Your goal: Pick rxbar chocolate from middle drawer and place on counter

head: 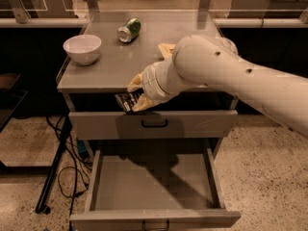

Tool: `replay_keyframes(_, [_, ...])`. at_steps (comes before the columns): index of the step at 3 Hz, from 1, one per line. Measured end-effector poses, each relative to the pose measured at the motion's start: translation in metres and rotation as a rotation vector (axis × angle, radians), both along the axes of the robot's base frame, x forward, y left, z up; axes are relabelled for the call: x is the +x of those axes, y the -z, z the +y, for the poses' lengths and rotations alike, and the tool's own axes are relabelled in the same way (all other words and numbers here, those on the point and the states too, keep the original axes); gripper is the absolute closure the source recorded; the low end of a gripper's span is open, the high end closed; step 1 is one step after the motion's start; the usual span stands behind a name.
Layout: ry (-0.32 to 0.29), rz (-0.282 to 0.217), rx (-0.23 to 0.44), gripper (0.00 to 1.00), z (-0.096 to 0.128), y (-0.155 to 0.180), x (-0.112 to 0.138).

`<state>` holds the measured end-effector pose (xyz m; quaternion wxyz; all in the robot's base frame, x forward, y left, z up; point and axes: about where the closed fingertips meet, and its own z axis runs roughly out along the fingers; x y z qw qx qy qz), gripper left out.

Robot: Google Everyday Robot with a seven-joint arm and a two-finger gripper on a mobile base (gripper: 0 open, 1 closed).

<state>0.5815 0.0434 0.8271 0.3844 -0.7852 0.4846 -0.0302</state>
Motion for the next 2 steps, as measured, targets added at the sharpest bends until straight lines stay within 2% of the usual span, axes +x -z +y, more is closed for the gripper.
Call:
replay_keyframes(1, [-0.041,-0.028,-0.031,1.00,0.008,-0.020,0.019])
replay_keyframes(2, [-0.091,-0.034,-0.029,1.00,0.018,-0.035,0.032])
